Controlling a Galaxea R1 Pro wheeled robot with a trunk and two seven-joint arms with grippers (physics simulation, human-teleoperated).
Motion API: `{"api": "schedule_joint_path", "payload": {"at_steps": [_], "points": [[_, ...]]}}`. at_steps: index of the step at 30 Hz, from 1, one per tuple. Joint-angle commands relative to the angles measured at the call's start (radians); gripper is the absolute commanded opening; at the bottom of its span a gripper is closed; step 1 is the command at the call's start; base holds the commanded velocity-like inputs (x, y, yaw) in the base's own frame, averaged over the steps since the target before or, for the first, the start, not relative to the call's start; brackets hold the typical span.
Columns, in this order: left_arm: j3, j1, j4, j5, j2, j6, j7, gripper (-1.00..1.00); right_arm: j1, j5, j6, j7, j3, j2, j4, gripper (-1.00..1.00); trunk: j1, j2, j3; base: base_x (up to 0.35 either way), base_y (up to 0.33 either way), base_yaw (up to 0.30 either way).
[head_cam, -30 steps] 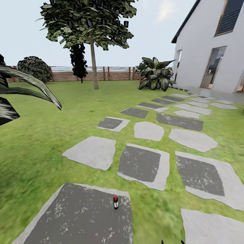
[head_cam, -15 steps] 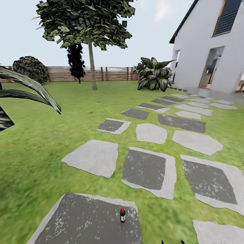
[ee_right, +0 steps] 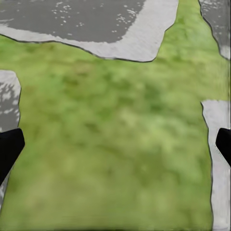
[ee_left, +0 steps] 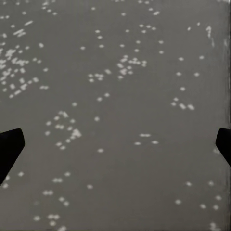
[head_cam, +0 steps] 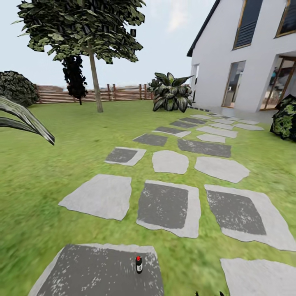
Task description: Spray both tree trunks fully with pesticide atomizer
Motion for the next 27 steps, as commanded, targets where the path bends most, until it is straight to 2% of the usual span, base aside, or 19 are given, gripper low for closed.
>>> {"api": "schedule_joint_path", "payload": {"at_steps": [1, 12, 27], "points": [[0.002, 0.000, 0.001, 0.001, 0.000, -0.003, 0.000, 1.00, -0.001, 0.011, -0.003, -0.005, -0.004, 0.001, 0.001, 1.00, 0.000, 0.000, 0.000, 0.000, 0.000, -0.238], [0.002, 0.000, 0.000, 0.001, 0.000, -0.002, 0.000, 1.00, -0.001, 0.011, -0.003, -0.005, -0.004, 0.001, 0.001, 1.00, 0.000, 0.000, 0.008, 0.000, 0.033, -0.238], [0.002, 0.000, 0.000, 0.001, 0.000, -0.003, 0.000, 1.00, -0.001, 0.011, -0.003, -0.005, -0.005, 0.001, 0.001, 1.00, 0.000, 0.000, 0.019, 0.000, 0.226, -0.238]]}}
